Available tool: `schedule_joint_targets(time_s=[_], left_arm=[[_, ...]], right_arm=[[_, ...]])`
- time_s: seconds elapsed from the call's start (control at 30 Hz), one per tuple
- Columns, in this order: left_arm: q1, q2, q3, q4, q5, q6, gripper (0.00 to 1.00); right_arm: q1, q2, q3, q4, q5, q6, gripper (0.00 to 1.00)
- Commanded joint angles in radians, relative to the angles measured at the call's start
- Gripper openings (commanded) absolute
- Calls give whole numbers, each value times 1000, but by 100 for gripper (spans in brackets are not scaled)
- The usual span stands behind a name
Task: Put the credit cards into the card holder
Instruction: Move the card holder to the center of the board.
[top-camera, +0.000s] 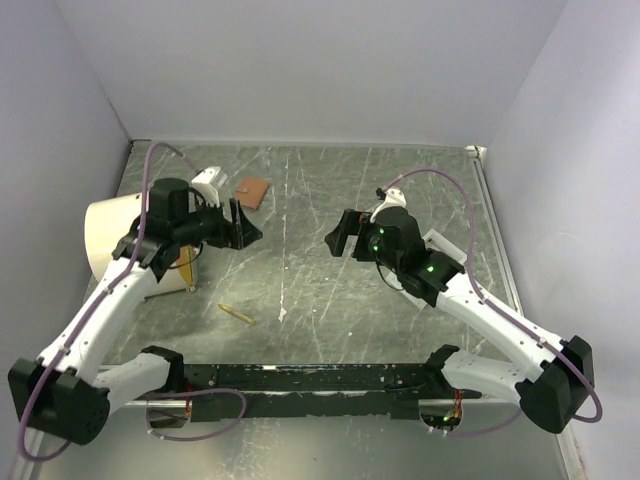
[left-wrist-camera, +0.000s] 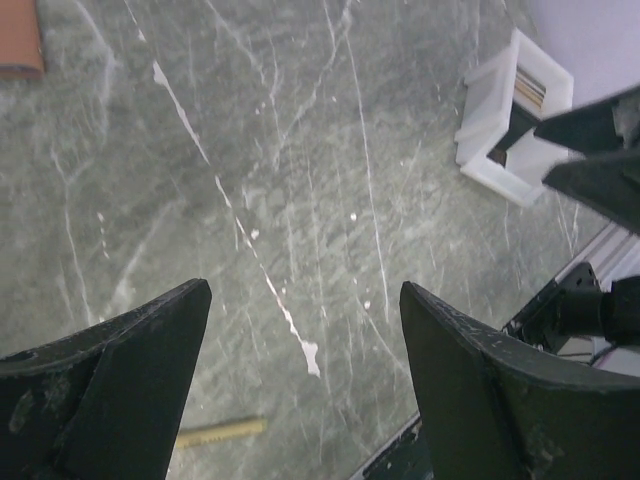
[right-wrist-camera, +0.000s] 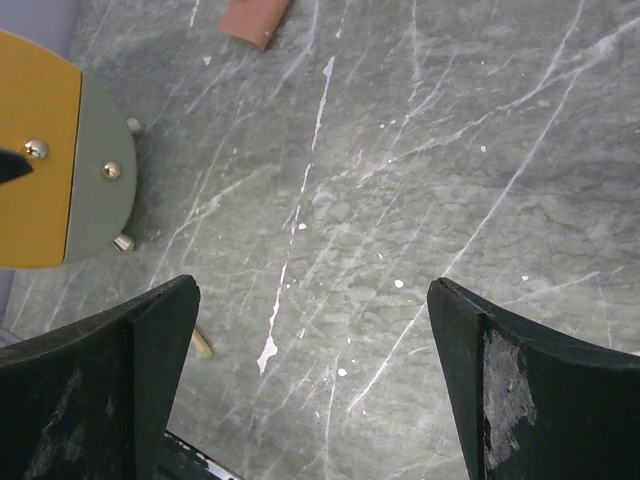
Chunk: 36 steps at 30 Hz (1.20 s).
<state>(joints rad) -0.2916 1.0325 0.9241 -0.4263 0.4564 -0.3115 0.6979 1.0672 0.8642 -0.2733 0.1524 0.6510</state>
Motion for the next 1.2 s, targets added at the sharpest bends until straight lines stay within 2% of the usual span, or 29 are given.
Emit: schedule_joint_targets(time_s=[0.0, 0.07, 0.17, 0.23, 0.37, 0.67, 0.93, 1.17], left_arm=[[-18, 139, 113, 56, -66, 2, 86], [-40, 220, 178, 31, -110, 19, 82], [-87, 345, 296, -13, -271, 47, 79], [-105, 435, 365, -37, -369, 71, 80], [-133, 613, 520, -96, -477, 106, 79], [-162, 962, 760, -161, -814, 146, 77], [-158, 1091, 793, -67, -962, 234, 72], [-158, 1156, 820, -25, -886, 289, 74]], right_arm=[[5, -35, -2, 42, 10, -26, 100], [5, -42, -1, 49, 13, -35, 100], [5, -50, 6, 52, 8, -54, 100], [6, -60, 9, 61, 3, -68, 100], [5, -86, 12, 71, -2, -99, 99], [5, -130, 4, 88, -16, -133, 98], [5, -160, 4, 89, -5, -124, 97], [5, -154, 10, 89, -11, -119, 96]])
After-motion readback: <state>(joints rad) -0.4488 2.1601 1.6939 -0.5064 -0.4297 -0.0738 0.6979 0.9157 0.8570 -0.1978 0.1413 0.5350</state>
